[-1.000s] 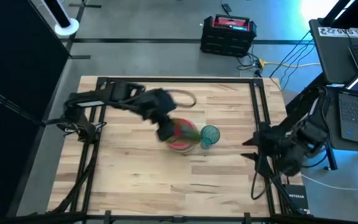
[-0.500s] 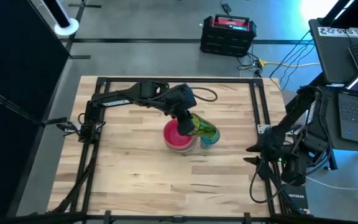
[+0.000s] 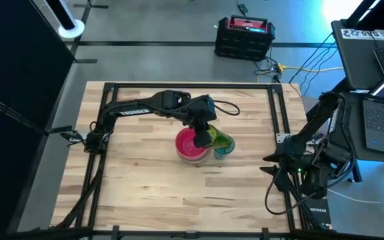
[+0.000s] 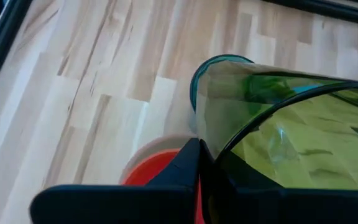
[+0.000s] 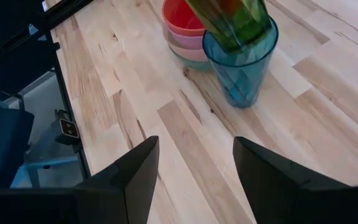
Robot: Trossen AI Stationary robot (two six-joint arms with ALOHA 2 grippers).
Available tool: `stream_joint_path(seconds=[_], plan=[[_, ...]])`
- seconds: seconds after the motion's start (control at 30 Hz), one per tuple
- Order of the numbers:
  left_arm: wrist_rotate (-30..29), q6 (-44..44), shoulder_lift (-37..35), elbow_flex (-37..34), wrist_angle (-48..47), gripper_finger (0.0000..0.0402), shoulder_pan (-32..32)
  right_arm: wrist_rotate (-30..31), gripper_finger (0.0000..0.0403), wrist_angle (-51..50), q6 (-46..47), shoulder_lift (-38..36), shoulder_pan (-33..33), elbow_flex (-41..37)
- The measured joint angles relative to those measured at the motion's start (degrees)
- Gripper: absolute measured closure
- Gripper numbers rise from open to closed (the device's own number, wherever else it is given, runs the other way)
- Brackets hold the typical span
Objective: Nest bowls inside each other
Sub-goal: Stack the green cup on top of the blue cup
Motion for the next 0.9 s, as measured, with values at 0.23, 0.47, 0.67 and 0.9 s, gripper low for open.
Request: stream_joint_path(seconds=[0.23,0.47,0.67,0.9], plan=[[3.0,1.7,0.8,0.0,0.0,0.0401,1.1,-0.1,0.0210,-0.2,0.0,0.0,0.0,0.0],[3.2,2.3,0.8,0.0,0.7,0.0380,1.2,-0.5,0.0210,-0.9,0.0,0.0,0.0,0.0],[3.3,2.3,0.8,0.0,1.8,0.0337,1.4,-0.8,0.0210,-1.5,0.0,0.0,0.0,0.0],[3.3,2.1,0.8,0.0,3.0,0.0288,1.7,-1.1,0.0210,-2.1,0.0,0.0,0.0,0.0]])
